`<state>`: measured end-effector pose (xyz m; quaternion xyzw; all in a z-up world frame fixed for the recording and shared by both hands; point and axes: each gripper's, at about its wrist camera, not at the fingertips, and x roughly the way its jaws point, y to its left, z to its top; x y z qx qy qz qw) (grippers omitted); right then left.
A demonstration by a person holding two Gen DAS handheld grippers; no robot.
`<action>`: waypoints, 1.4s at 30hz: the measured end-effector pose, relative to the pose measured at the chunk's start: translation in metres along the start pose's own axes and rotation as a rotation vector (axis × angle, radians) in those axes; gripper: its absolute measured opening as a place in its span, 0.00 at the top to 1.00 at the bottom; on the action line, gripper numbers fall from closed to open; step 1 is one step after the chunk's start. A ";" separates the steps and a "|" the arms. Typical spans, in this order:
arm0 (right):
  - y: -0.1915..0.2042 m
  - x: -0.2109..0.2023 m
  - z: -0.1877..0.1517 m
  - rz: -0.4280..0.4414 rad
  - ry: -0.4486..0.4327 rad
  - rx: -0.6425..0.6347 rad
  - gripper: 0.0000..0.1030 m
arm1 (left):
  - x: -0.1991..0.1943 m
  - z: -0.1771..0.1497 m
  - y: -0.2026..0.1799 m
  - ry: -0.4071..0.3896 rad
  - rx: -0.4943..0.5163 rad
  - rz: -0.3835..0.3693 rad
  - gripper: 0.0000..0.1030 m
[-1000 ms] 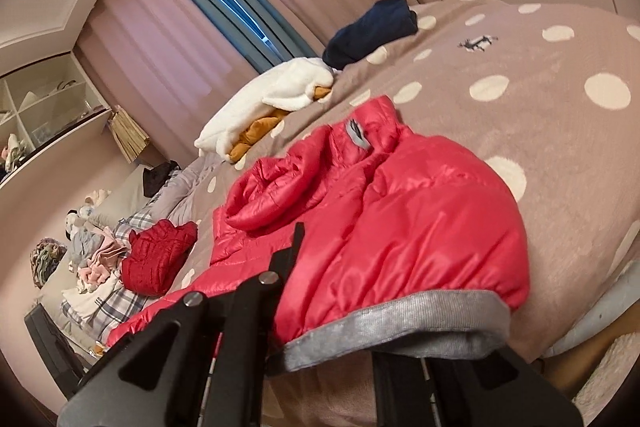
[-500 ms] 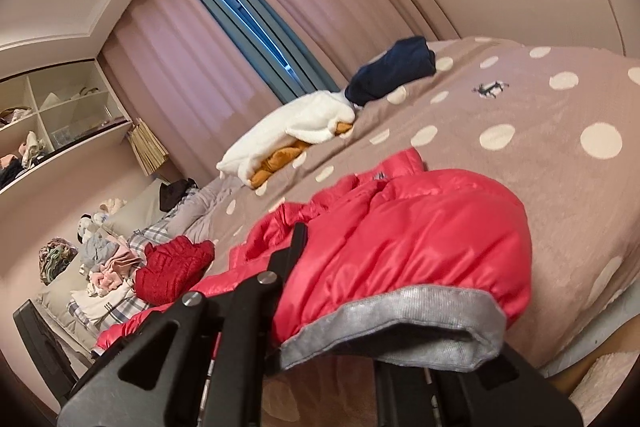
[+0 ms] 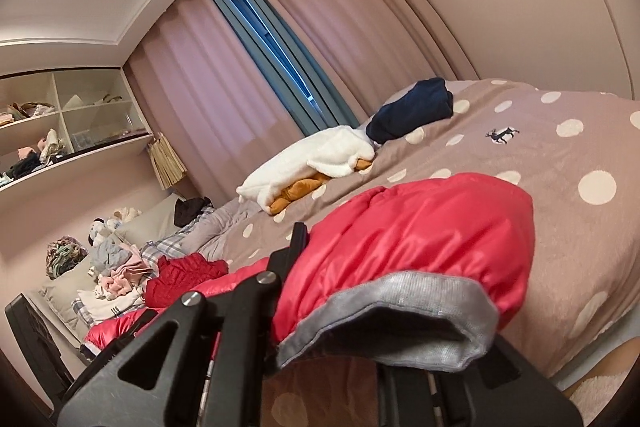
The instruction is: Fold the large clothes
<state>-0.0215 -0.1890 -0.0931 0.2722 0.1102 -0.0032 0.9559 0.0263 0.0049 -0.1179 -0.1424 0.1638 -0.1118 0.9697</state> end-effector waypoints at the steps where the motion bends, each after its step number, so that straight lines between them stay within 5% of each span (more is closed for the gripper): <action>1: -0.001 0.001 -0.001 -0.008 0.011 0.003 0.87 | 0.002 -0.001 0.000 0.015 -0.003 0.004 0.85; 23: 0.007 0.038 0.010 -0.048 0.069 -0.027 0.85 | 0.034 0.017 0.010 0.044 -0.051 -0.008 0.85; 42: 0.017 0.111 0.032 -0.093 0.171 -0.004 0.83 | 0.104 0.046 0.019 0.188 -0.086 0.025 0.85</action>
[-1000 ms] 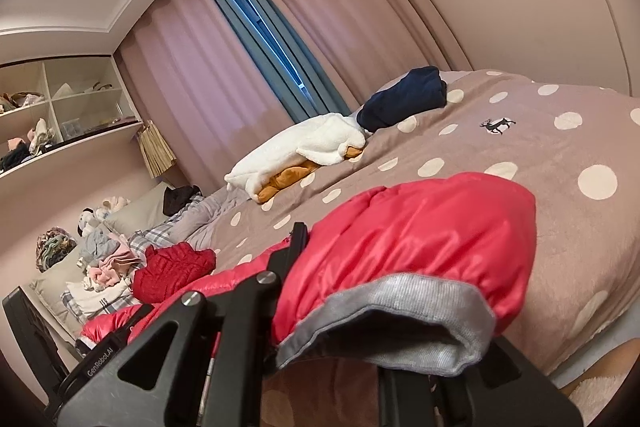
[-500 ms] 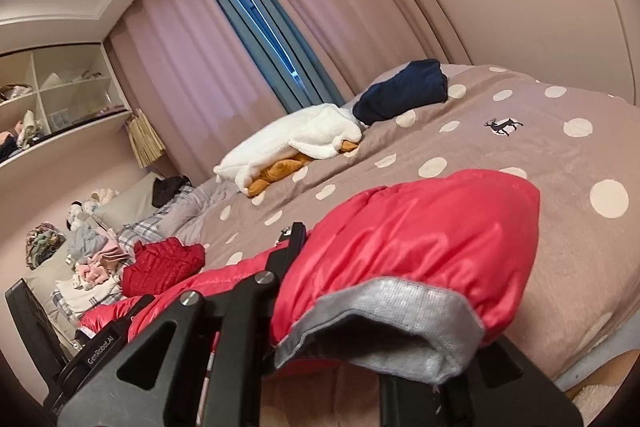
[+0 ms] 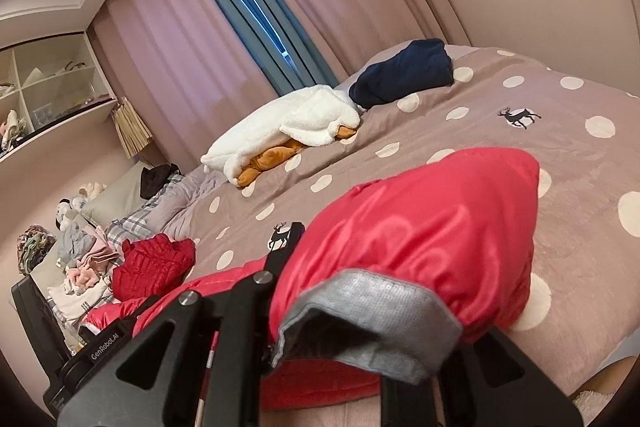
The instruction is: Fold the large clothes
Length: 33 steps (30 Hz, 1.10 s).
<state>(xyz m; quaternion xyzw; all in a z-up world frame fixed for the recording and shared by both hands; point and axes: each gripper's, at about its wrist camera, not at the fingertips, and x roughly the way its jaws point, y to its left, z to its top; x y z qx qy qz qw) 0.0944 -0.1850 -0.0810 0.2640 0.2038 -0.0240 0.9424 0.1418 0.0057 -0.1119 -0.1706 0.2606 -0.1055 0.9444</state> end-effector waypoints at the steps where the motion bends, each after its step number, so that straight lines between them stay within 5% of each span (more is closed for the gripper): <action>1: 0.000 0.002 0.001 0.002 0.001 0.004 0.83 | 0.003 0.002 -0.001 0.002 0.003 0.001 0.85; 33: -0.011 0.073 0.015 -0.055 0.097 0.023 0.81 | 0.077 0.026 0.004 0.106 0.022 0.037 0.85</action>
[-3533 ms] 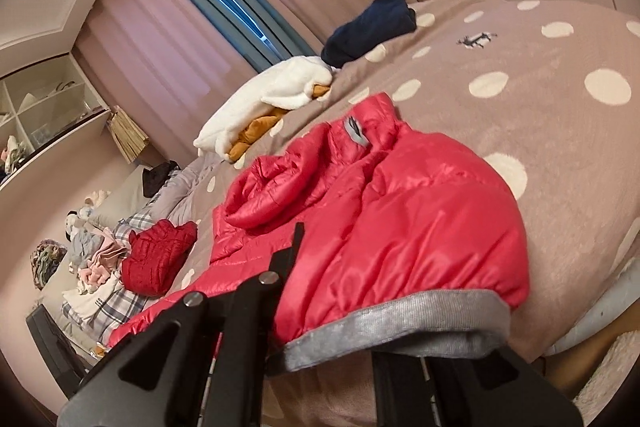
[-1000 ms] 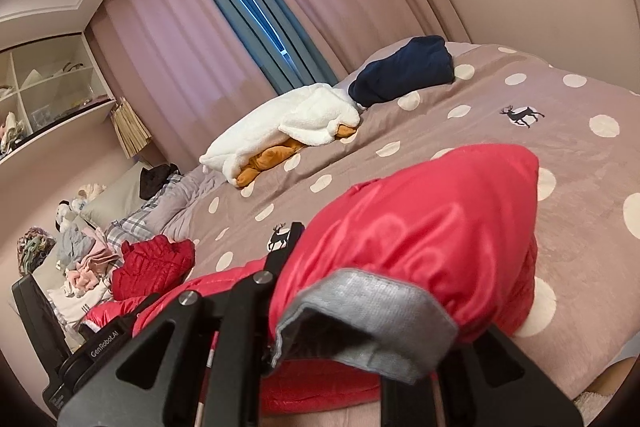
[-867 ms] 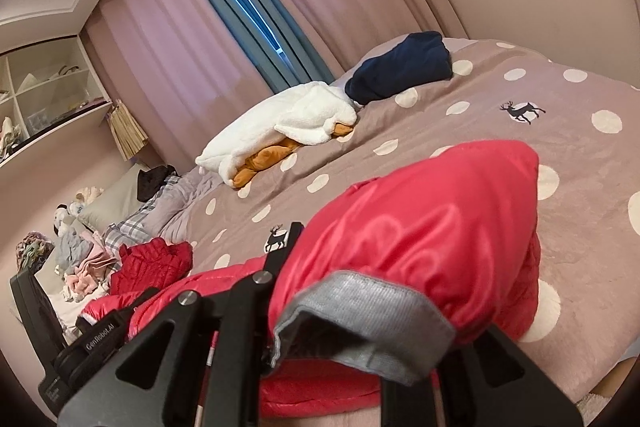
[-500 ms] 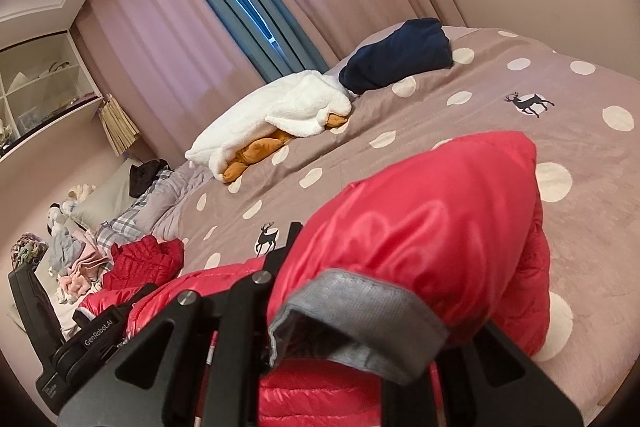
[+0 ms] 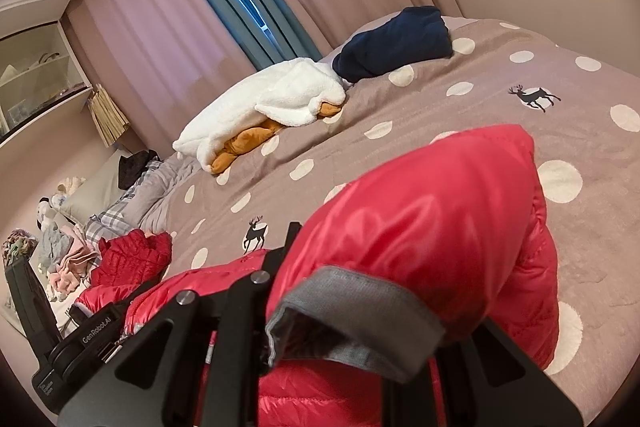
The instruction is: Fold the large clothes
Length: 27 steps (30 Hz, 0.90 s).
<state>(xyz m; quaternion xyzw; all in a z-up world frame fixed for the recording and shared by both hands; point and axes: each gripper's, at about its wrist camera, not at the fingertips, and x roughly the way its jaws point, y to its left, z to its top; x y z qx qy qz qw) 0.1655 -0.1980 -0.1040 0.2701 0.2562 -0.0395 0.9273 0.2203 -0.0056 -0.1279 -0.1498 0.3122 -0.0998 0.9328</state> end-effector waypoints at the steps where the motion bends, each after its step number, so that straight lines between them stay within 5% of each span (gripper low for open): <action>1: -0.001 0.001 0.000 -0.001 0.001 0.000 0.81 | 0.001 0.000 0.000 0.001 0.000 0.000 0.85; 27: -0.008 0.019 0.000 -0.001 0.044 0.013 0.74 | 0.020 -0.002 0.006 0.064 -0.029 0.005 0.79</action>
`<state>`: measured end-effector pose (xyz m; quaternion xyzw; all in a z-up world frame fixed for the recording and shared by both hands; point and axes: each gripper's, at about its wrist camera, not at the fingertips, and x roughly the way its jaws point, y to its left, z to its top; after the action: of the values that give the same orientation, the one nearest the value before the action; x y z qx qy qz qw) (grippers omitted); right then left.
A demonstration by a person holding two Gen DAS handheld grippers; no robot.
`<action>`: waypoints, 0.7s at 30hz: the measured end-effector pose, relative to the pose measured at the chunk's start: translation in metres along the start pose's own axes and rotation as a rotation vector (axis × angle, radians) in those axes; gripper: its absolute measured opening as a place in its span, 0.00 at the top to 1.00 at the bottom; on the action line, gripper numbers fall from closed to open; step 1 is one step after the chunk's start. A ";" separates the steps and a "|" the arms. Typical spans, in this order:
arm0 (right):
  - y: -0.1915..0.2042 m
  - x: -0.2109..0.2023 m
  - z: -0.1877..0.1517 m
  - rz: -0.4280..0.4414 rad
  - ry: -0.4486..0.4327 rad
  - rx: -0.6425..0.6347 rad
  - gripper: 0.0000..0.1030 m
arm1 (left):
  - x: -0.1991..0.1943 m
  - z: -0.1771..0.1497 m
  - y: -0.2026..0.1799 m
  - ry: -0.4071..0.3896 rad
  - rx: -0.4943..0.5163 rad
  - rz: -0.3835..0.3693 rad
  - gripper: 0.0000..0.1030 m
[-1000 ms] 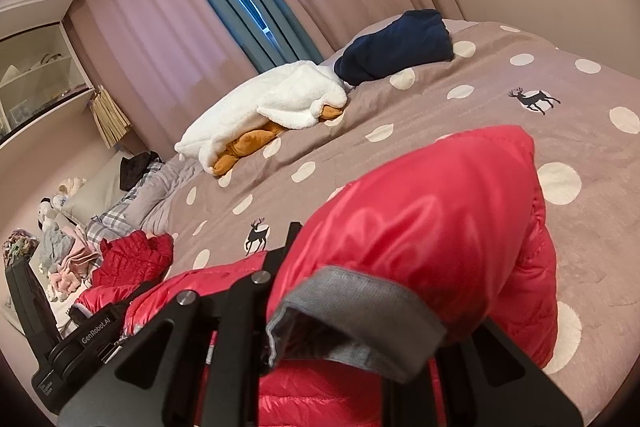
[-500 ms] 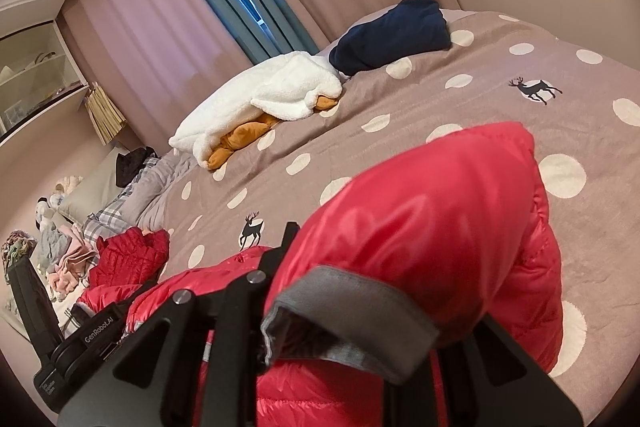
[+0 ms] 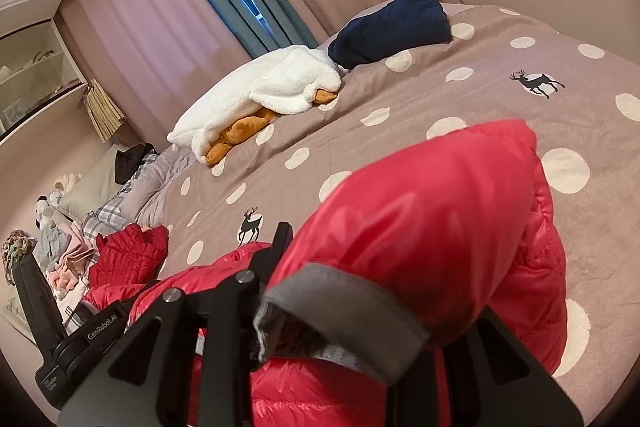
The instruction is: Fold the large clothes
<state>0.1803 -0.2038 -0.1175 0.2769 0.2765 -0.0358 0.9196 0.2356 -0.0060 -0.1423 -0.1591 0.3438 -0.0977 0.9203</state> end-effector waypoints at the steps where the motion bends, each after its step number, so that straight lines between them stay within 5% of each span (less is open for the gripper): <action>1: -0.001 0.001 0.000 0.000 0.002 0.001 0.74 | 0.000 -0.001 0.000 0.001 -0.003 -0.005 0.78; 8: -0.005 0.003 0.000 0.006 0.015 0.011 0.71 | 0.000 -0.001 0.003 -0.003 -0.046 -0.049 0.58; 17: -0.005 0.004 0.000 0.014 0.021 0.013 0.60 | 0.003 -0.001 0.006 0.009 -0.061 -0.040 0.55; 21: -0.006 0.003 -0.001 0.015 0.017 0.017 0.53 | 0.001 -0.003 0.007 0.006 -0.068 -0.041 0.42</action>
<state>0.1815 -0.2081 -0.1228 0.2869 0.2820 -0.0289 0.9151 0.2348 -0.0003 -0.1471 -0.1969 0.3462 -0.1055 0.9112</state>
